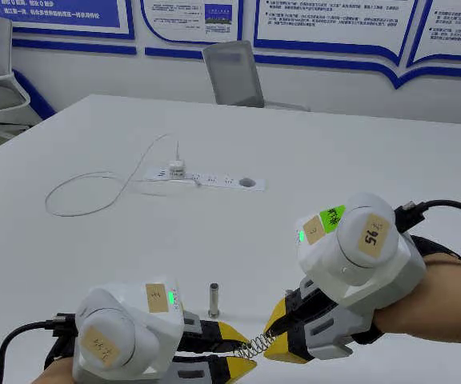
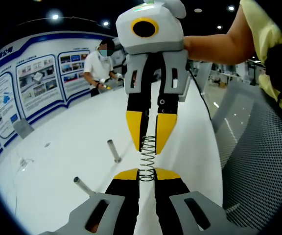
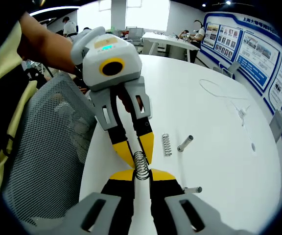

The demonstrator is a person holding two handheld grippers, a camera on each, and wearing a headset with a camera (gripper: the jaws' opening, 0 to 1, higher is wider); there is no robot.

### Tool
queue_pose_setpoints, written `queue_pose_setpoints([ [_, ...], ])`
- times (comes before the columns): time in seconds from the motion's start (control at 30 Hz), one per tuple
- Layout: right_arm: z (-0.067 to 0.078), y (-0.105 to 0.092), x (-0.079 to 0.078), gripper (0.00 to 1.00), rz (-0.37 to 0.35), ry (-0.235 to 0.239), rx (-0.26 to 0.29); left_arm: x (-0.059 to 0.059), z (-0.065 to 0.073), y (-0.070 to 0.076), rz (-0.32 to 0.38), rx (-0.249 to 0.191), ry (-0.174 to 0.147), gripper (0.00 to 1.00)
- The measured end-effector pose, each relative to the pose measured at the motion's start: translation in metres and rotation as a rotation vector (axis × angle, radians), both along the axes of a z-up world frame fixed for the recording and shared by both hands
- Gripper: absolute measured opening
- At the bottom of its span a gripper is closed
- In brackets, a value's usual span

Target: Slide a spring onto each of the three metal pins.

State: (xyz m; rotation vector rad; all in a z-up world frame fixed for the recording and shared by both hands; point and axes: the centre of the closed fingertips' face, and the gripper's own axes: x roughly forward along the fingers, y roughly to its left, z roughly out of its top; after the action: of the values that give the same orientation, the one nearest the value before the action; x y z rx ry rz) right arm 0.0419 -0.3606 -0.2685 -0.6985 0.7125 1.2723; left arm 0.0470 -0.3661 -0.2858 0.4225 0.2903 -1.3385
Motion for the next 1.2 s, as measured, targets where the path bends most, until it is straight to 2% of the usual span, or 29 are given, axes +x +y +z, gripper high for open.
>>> queue_pose_setpoints([
  [0.23, 0.009, 0.010, -0.001, 0.12, 0.007, -0.001, 0.028, 0.001, 0.001, 0.000, 0.005, -0.008, 0.000, 0.11],
  [0.43, 0.012, 0.016, -0.001, 0.12, 0.022, -0.012, 0.029, 0.001, 0.001, -0.002, 0.003, -0.006, 0.001, 0.11],
  [0.9, 0.014, 0.024, -0.004, 0.12, 0.044, -0.018, 0.032, -0.004, 0.001, -0.007, -0.009, -0.012, 0.015, 0.11],
  [1.2, 0.015, 0.021, -0.003, 0.12, 0.040, -0.027, 0.023, -0.004, 0.001, -0.007, -0.005, -0.011, 0.016, 0.14],
])
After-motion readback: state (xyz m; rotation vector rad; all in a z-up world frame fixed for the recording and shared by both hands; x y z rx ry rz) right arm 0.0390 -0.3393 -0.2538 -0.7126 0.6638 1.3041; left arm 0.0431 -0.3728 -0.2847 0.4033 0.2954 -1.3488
